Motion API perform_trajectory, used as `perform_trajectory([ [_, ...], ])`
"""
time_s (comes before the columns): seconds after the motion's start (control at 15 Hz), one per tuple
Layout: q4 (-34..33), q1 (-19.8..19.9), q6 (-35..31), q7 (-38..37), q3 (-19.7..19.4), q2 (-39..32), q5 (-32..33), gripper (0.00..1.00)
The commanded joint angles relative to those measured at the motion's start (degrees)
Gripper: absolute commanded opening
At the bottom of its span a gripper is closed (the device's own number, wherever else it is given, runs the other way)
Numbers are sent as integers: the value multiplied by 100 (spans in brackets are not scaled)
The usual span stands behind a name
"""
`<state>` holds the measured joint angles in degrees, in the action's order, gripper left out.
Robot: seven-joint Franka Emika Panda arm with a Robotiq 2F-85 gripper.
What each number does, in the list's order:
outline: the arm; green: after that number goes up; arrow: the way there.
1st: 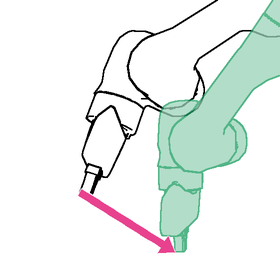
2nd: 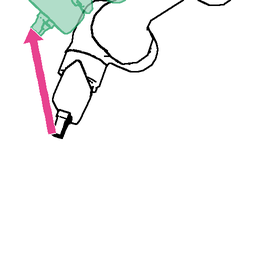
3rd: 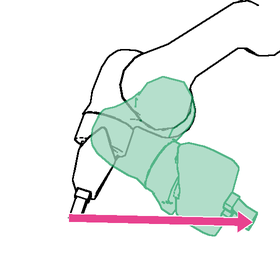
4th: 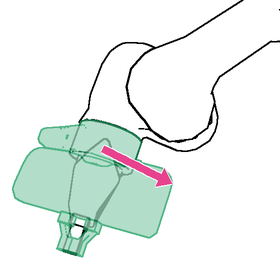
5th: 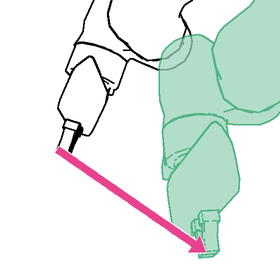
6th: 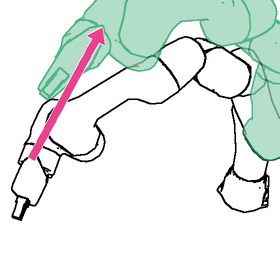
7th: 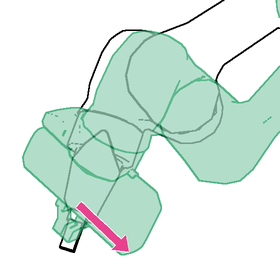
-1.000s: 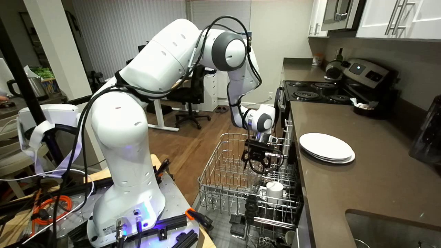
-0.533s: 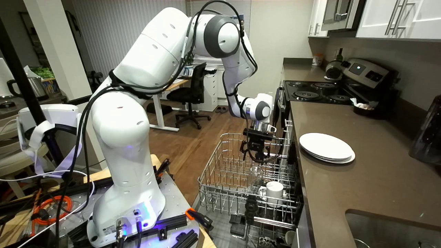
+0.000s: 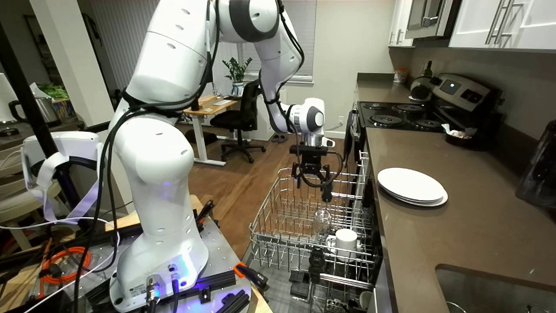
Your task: Move the bottle closer to the cup in the dishwasher
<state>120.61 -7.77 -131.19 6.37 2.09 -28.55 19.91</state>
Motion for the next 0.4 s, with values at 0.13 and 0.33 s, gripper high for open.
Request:
perform_trajectory([
  [0.13, 561, -202, -79, -493, 12, 590, 252, 100],
  [0.33, 720, -216, -117, -530, -5, 749, 264, 100],
])
